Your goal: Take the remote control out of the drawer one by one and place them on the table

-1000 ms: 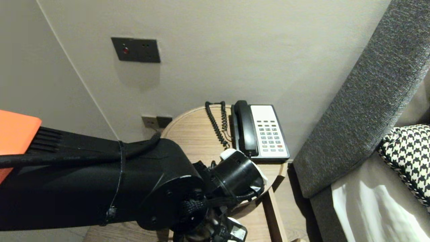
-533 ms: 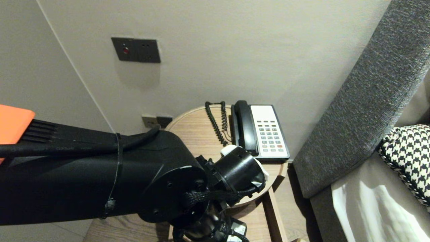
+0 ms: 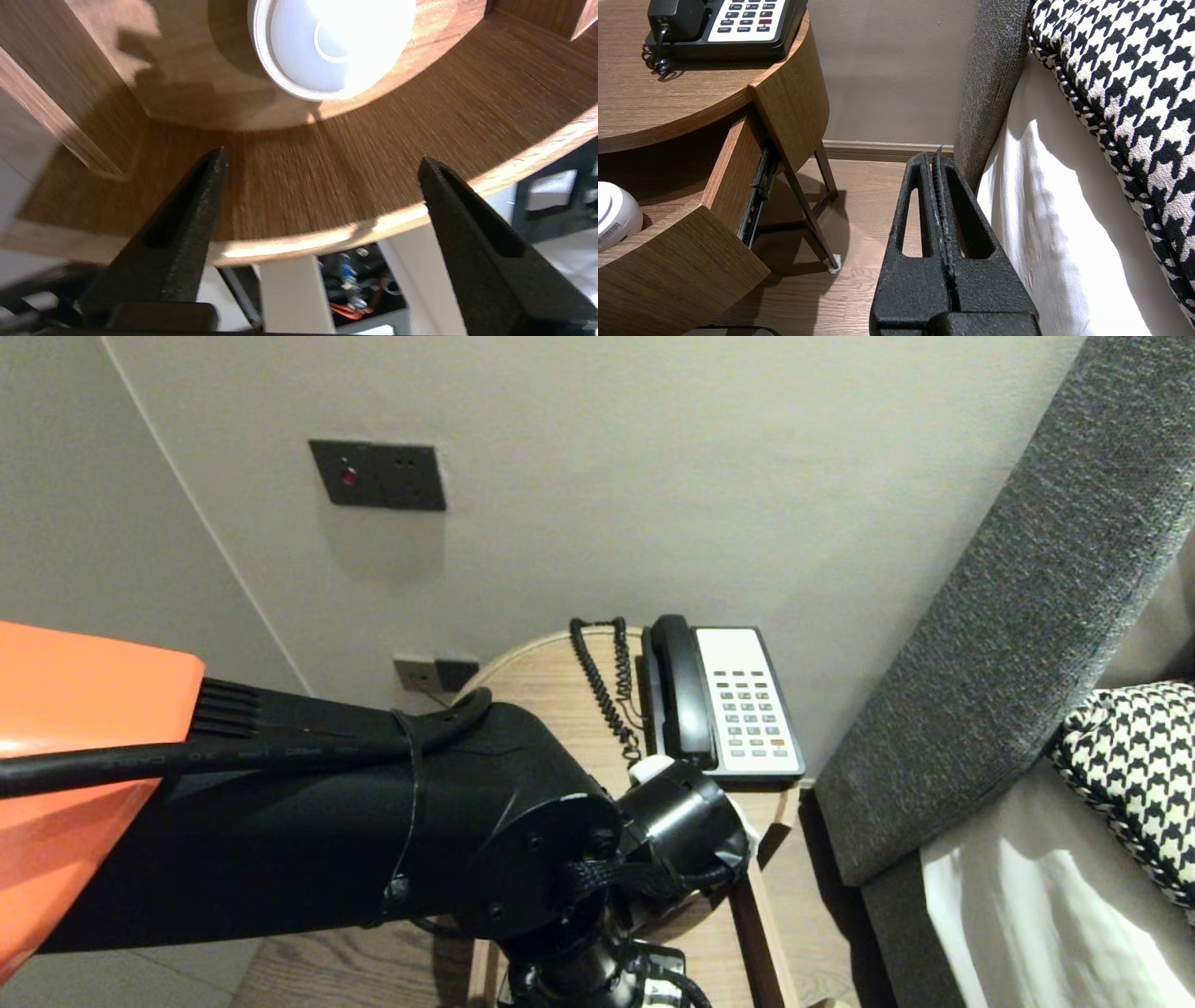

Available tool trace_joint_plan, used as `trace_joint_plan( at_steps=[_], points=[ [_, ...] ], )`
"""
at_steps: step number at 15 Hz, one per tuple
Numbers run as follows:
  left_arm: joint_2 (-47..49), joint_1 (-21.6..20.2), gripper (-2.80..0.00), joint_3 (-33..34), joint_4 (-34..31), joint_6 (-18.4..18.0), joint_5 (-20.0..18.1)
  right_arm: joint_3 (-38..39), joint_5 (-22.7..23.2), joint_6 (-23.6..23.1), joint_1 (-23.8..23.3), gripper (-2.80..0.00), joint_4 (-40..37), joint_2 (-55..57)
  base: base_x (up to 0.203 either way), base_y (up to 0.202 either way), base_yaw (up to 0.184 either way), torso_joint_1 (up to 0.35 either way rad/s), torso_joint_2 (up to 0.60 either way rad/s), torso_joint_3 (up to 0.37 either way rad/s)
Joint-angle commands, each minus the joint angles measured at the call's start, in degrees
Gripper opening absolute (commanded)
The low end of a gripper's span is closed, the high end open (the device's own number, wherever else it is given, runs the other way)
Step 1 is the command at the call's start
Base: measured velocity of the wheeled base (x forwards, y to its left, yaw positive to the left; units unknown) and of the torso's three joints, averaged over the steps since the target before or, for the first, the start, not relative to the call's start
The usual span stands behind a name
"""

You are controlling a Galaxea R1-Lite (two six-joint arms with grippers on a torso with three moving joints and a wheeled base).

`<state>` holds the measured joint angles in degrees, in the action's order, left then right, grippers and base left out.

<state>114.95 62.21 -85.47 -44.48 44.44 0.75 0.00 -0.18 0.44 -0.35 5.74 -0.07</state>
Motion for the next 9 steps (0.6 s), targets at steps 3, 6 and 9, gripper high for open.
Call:
trace_joint_plan(
  at_steps=[3,6,9],
  points=[
    [-0.3,0.6,0.0,-0.6,-1.0,1.9,-0.4,2.3,0.0,0.0,0.0,-2.8,0.1,0.0,0.0,0.0,0.0,0.0,0.0,0.0],
    [1.0,0.6,0.0,-0.1,-0.9,1.8,0.4,2.3,0.0,0.0,0.0,-2.8,0.1,0.0,0.0,0.0,0.0,0.0,0.0,0.0],
    [2.2,0.6,0.0,0.2,-0.9,2.1,0.8,2.3,0.0,0.0,0.0,-2.8,0.1,0.0,0.0,0.0,0.0,0.0,0.0,0.0]
  ],
)
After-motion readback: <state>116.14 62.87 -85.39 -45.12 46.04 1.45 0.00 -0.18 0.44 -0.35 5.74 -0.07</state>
